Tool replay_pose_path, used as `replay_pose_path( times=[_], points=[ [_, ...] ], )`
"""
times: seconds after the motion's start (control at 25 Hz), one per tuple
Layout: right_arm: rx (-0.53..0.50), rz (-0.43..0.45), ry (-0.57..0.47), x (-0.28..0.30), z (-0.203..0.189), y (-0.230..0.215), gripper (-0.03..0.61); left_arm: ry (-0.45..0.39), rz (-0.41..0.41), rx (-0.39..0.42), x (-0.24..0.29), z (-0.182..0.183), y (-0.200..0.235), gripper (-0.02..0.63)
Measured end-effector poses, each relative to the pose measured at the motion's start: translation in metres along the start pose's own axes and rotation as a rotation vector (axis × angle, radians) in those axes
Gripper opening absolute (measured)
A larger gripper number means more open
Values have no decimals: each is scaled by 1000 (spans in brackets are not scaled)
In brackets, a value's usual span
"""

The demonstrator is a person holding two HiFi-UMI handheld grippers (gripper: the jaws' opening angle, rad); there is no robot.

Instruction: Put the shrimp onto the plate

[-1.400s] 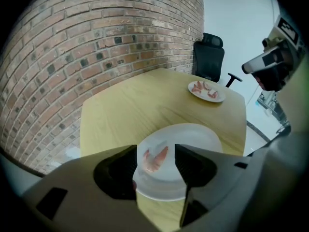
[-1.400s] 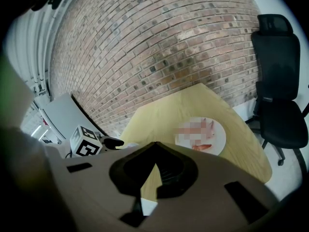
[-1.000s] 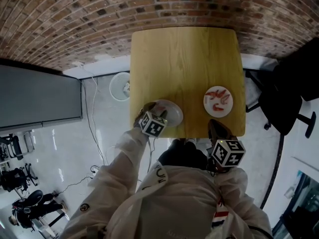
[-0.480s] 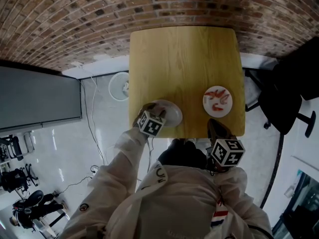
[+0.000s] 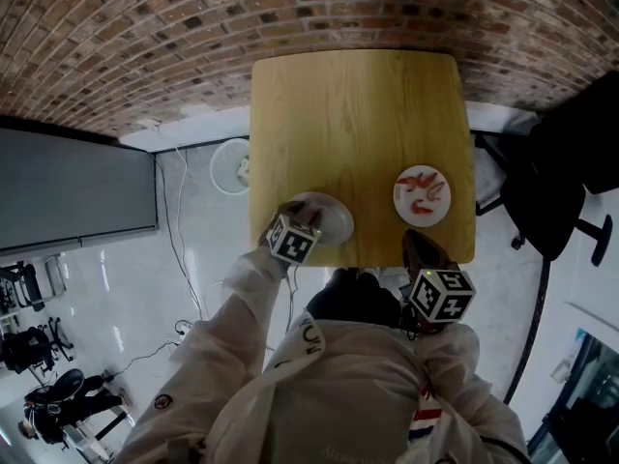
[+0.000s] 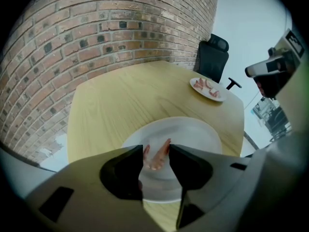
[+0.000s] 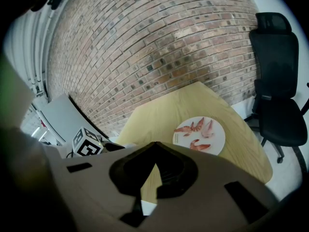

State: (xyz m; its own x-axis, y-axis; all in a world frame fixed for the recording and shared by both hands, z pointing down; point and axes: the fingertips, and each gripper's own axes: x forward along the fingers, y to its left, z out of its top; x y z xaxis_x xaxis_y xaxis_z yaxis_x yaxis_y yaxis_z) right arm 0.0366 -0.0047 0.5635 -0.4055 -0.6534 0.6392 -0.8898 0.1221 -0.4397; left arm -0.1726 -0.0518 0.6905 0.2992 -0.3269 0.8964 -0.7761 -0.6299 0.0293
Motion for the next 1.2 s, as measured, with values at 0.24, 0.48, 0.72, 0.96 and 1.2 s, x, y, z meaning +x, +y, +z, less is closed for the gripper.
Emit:
replay_pose_path(
  times=[0.24, 0.48, 0.72, 0.96, 1.2],
  points=[
    [10, -4, -2, -3, -3, 1, 23, 3, -12, 9, -1, -1, -1, 172],
    [8, -12, -13, -8, -5, 4, 23, -18, -9, 10, -6, -2, -1, 170],
    [5, -24, -26, -16, -11, 15, 23, -60, -7, 20, -16, 0, 1, 169],
    [0, -51, -63, -35, -18, 24, 23, -104, -13, 32, -31, 0, -4, 169],
    [3, -64, -109, -54, -13, 25, 23, -138, -23, 47, -52, 9, -22, 169]
  ],
)
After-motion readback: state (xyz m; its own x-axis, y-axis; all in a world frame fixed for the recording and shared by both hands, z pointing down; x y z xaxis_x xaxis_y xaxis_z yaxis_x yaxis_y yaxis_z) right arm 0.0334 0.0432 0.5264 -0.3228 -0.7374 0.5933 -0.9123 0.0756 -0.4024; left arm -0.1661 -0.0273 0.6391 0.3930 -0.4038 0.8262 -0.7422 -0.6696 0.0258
